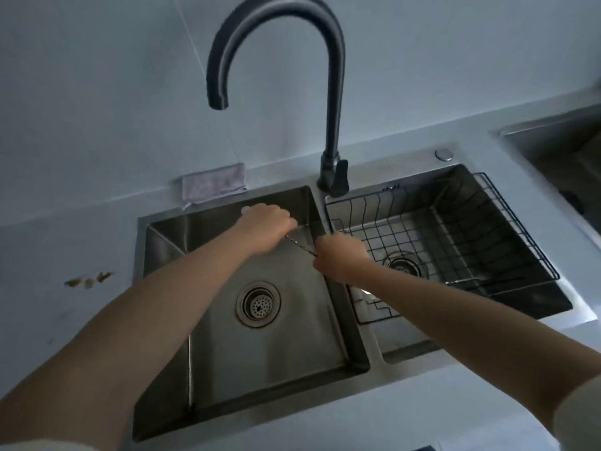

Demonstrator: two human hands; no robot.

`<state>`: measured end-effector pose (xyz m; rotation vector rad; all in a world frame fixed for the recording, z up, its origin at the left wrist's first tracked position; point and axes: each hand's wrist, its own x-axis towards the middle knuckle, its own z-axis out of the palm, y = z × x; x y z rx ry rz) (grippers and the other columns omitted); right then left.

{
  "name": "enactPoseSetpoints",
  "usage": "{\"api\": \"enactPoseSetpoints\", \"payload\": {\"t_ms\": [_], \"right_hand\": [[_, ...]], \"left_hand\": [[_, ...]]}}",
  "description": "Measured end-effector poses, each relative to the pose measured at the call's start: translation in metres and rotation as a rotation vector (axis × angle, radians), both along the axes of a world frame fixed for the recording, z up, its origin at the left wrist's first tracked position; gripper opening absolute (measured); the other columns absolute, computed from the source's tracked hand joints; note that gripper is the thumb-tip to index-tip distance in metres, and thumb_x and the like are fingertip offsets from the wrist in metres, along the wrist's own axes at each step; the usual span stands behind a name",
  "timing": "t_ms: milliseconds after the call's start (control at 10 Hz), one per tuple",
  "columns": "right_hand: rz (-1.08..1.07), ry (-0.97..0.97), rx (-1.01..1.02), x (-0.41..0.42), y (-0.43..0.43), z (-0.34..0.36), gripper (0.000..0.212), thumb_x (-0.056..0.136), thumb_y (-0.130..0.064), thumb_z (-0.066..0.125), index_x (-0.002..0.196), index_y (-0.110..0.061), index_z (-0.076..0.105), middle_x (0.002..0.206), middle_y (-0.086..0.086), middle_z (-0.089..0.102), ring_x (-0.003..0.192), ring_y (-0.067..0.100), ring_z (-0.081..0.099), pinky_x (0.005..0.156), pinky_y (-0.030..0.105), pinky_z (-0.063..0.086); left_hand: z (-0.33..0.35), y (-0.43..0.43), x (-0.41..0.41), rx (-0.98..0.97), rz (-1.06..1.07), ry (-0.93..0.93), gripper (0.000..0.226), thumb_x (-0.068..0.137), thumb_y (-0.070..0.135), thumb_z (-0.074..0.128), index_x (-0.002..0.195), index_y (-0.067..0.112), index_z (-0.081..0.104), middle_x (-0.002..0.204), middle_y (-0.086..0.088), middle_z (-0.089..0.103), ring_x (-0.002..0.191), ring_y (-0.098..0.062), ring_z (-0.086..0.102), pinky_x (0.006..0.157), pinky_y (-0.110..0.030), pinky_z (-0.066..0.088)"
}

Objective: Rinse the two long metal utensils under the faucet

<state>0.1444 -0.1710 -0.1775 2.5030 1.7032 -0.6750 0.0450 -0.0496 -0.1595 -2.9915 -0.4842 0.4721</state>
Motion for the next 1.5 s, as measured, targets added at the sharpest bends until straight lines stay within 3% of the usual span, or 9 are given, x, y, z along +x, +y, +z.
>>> {"api": "enactPoseSetpoints", "payload": {"t_ms": [100,300,400,600,800,1200,1400,1500], "right_hand": [[0.056,-0.043,0.005,0.037,-0.018,0.012,0.022,0.091,-0.019,0.045,0.104,-0.009,0.060,0.102,0.011,0.065,0.093,0.028,0.062,0.069,0.032,0.043],[0.125,-0.123,-0.028,0.111,-0.049,0.012,0.024,0.093,-0.018,0.043,0.110,-0.010,0.057,0.106,0.010,0.064,0.095,0.026,0.061,0.080,0.034,0.048],[0.168,-0.161,-0.042,0.144,-0.060,0.001,0.024,0.093,-0.016,0.043,0.111,-0.009,0.056,0.110,0.010,0.063,0.100,0.026,0.060,0.077,0.033,0.046],[0.253,-0.188,-0.142,0.194,-0.075,-0.029,0.024,0.094,-0.013,0.041,0.115,-0.009,0.053,0.113,0.011,0.061,0.101,0.027,0.058,0.072,0.030,0.039],[0.317,-0.174,-0.226,0.214,-0.086,-0.068,0.032,0.092,-0.003,0.043,0.123,-0.008,0.050,0.119,0.011,0.059,0.106,0.029,0.058,0.079,0.034,0.047],[0.374,-0.187,-0.335,0.212,-0.102,-0.106,0.034,0.091,-0.002,0.046,0.124,-0.009,0.049,0.125,0.011,0.059,0.114,0.029,0.056,0.090,0.038,0.046],[0.275,-0.157,-0.305,0.210,-0.102,-0.103,0.035,0.090,0.003,0.043,0.122,-0.008,0.052,0.123,0.011,0.059,0.113,0.029,0.057,0.087,0.036,0.048],[0.151,-0.121,-0.216,0.210,-0.098,-0.093,0.031,0.094,-0.009,0.040,0.122,-0.010,0.051,0.124,0.010,0.057,0.113,0.027,0.055,0.085,0.035,0.047]], "left_hand": [[0.007,-0.020,0.024,-0.054,0.025,-0.043,0.011,0.085,0.007,0.051,0.094,0.007,0.058,0.098,-0.013,0.062,0.095,-0.032,0.057,0.077,-0.047,0.051],[0.006,-0.076,0.084,-0.064,0.066,-0.121,0.012,0.088,0.004,0.048,0.094,0.003,0.058,0.099,-0.012,0.061,0.097,-0.026,0.055,0.069,-0.032,0.043],[-0.007,-0.098,0.111,-0.100,0.127,-0.137,0.011,0.089,0.005,0.048,0.093,0.003,0.058,0.096,-0.013,0.062,0.093,-0.025,0.056,0.068,-0.028,0.041],[-0.051,-0.123,0.151,-0.223,0.236,-0.105,0.011,0.088,0.002,0.049,0.089,0.001,0.060,0.091,-0.013,0.063,0.089,-0.027,0.060,0.076,-0.034,0.050],[-0.096,-0.140,0.169,-0.311,0.320,-0.056,0.016,0.089,0.001,0.048,0.100,0.001,0.059,0.096,-0.014,0.066,0.092,-0.028,0.062,0.081,-0.041,0.053],[-0.135,-0.158,0.170,-0.389,0.359,-0.007,0.022,0.087,-0.002,0.049,0.105,0.004,0.060,0.107,-0.013,0.066,0.101,-0.027,0.062,0.084,-0.040,0.053],[-0.124,-0.156,0.167,-0.351,0.365,-0.063,0.022,0.087,-0.003,0.046,0.102,0.004,0.060,0.104,-0.013,0.065,0.099,-0.027,0.059,0.083,-0.039,0.051],[-0.109,-0.152,0.159,-0.317,0.334,-0.131,0.020,0.092,0.006,0.043,0.105,0.002,0.058,0.106,-0.014,0.063,0.102,-0.028,0.056,0.085,-0.038,0.048]]}}
